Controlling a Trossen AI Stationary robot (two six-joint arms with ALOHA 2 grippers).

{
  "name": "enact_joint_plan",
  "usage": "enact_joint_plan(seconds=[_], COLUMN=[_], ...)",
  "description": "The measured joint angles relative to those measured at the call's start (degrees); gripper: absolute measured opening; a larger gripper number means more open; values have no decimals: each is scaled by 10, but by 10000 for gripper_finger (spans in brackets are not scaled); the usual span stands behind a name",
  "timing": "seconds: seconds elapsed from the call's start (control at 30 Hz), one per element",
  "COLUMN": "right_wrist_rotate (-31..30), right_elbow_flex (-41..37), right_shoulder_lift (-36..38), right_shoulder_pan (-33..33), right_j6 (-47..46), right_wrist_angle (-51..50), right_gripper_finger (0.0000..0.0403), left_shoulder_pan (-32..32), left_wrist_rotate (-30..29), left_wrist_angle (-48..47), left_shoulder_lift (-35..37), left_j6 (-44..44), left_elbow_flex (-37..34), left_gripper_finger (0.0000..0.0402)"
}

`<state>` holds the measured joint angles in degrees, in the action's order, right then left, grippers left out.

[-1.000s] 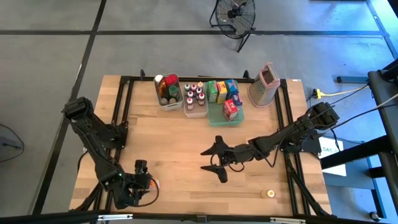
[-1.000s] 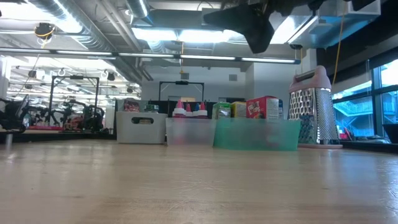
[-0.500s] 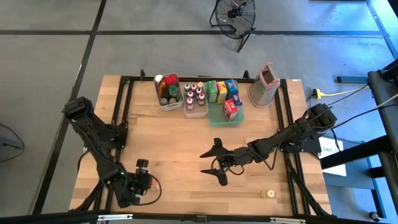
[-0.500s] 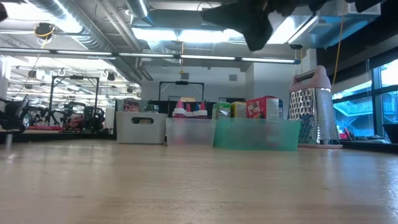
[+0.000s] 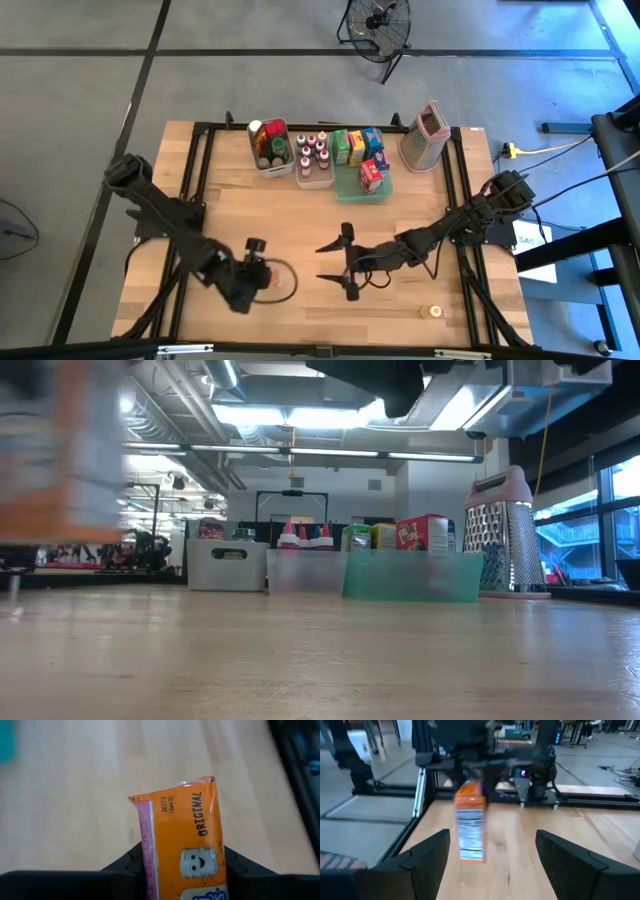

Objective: Pick & Place Kitchen Items
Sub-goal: Put the orange cereal box into the green bin

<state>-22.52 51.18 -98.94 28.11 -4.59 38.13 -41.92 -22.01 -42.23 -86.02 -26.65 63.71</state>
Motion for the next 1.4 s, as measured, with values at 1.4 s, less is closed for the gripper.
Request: enact_joint_plan(seconds=[1.4], right_wrist_rotate=[-34], right_elbow_flex=[188], right_shoulder_lift=[0], right_shoulder_pan=[-58], right_j6=[95], right_wrist_angle=[-341], right_gripper_finger=[295], left_shoulder_pan=[178], left_wrist_rotate=[-11], left_wrist_angle=[121], left_shoulder_lift=[0], left_j6=[244], left_elbow_flex=[46], left_gripper_finger=[124])
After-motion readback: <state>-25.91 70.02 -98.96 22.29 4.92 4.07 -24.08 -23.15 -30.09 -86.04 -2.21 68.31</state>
